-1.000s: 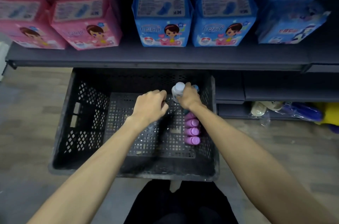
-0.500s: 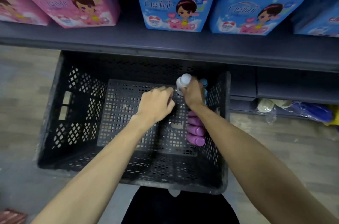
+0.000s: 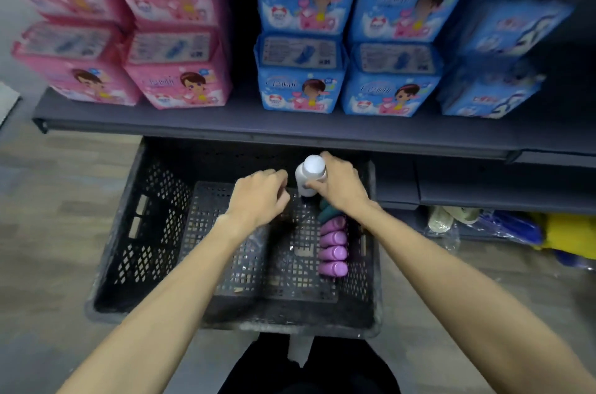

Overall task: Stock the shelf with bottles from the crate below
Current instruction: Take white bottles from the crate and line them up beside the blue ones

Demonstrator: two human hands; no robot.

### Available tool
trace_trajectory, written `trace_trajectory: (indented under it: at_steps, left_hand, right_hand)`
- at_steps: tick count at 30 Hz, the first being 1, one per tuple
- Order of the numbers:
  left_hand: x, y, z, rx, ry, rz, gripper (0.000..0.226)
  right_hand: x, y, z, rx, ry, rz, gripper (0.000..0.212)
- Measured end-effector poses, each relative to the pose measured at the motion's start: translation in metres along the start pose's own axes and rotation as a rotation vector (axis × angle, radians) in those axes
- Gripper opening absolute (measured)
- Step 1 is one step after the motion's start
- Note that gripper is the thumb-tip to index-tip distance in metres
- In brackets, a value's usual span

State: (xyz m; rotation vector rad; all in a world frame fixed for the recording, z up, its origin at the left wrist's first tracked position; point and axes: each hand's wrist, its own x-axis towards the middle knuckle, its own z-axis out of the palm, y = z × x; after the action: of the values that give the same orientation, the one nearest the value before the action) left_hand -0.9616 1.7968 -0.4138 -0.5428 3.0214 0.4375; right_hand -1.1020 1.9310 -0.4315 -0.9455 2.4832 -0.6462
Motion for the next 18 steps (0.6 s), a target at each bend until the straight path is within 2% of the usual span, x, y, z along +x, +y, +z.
trace_trajectory:
  at_steps: [11,18]
  left_hand:
    - [0.008,0.002,-0.093,0.073,0.113,0.212,0.019]
    - [0.017,0.023,-0.168,0.108,0.327,0.387,0.021]
  right_hand:
    - [-0.044,-0.075,-0.109,0.027,0.24,-0.214,0.046]
    - [-0.071,-0.119,-0.178,0.01,0.421,-0.268,0.045]
